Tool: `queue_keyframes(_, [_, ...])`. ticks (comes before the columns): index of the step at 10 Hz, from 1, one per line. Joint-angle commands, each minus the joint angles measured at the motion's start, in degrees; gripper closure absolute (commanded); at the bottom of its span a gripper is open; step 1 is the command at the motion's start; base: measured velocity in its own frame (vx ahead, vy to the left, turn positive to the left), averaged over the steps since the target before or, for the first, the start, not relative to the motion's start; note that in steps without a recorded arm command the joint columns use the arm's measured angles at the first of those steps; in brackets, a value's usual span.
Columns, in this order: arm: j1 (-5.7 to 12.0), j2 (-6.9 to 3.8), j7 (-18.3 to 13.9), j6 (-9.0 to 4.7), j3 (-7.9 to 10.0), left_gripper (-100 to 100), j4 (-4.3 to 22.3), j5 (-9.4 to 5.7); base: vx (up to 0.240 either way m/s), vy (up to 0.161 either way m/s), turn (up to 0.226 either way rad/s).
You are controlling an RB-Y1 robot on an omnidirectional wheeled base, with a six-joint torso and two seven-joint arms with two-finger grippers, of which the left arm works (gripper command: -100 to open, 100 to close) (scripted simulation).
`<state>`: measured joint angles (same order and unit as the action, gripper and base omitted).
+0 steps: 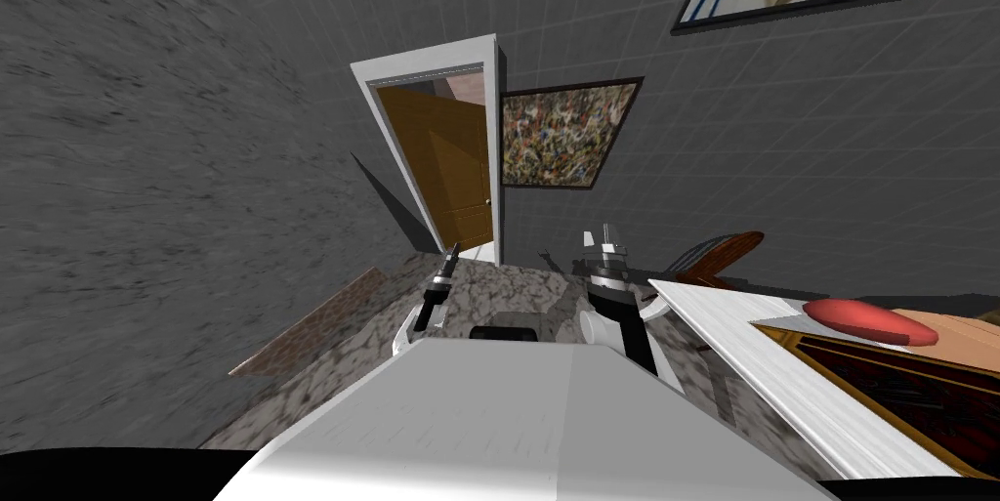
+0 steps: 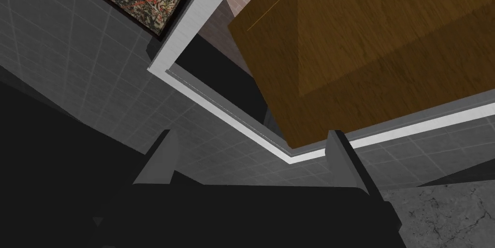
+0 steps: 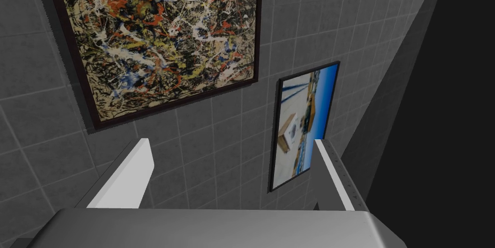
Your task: Push the door open
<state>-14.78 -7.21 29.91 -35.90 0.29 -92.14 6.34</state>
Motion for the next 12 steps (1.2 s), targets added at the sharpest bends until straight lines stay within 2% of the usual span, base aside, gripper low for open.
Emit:
queue_keyframes(1, [0.44, -0.39, 1.7, -0.71, 0.09, -100, 2.0, 0.24, 0.1, -0.026, -0.006])
queue_keyframes(12, [5.4, -2.42, 12.8, -4.96, 0.8, -100, 17.2, 1.96, 0.1, -0.024, -0.004])
